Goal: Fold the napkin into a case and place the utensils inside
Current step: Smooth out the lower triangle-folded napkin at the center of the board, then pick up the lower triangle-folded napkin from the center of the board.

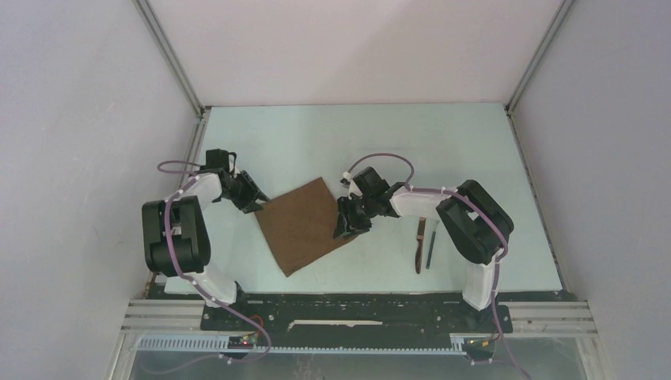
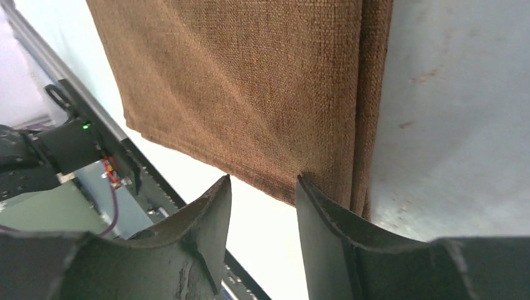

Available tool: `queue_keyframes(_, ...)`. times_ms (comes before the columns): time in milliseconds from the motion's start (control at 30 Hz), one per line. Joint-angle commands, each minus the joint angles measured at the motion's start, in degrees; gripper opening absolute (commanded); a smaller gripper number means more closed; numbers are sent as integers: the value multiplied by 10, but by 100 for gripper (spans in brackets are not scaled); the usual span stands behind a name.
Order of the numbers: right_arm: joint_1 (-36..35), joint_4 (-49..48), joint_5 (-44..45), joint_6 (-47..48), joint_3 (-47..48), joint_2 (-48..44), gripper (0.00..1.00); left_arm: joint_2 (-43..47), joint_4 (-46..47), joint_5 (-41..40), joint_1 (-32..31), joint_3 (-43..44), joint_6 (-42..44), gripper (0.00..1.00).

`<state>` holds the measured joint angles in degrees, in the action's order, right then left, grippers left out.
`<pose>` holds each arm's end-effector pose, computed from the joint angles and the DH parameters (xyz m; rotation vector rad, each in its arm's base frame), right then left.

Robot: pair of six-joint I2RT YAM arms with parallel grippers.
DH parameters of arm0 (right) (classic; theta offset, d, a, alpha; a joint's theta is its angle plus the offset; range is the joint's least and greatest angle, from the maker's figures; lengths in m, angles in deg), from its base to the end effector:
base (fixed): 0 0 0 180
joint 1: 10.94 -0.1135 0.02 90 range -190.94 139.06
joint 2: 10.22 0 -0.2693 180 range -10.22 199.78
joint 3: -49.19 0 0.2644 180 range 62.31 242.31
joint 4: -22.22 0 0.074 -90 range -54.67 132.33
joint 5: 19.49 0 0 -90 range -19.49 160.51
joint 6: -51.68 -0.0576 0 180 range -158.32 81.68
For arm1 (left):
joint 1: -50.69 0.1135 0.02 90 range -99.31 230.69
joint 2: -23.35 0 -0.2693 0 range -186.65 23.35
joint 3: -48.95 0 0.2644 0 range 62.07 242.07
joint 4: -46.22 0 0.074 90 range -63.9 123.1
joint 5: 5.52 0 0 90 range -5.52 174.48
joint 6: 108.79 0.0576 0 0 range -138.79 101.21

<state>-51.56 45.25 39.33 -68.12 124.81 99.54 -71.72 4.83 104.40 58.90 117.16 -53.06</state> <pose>0.2817 0.2809 0.1150 -0.4885 2.7400 1.1035 0.3266 0.0273 0.1433 -0.9231 2.6347 -0.5982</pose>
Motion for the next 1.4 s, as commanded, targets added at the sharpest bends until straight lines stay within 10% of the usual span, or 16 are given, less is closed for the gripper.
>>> queue_keyframes(0,16,79,146,82,-32,-16,53,62,-5,30,-14,0,26,46)
queue_keyframes(267,-85,206,290,119,63,-149,68,235,-69,-43,-24,-7,52,55)
queue_keyframes(433,-208,302,295,38,201,-67,82,345,-109,-153,-21,-11,65,73)
queue_keyframes(800,-316,424,304,49,424,134,57,398,-137,-138,4,-11,83,78)
queue_keyframes(1367,-311,451,334,67,473,226,60,404,-119,-92,14,-32,91,78)
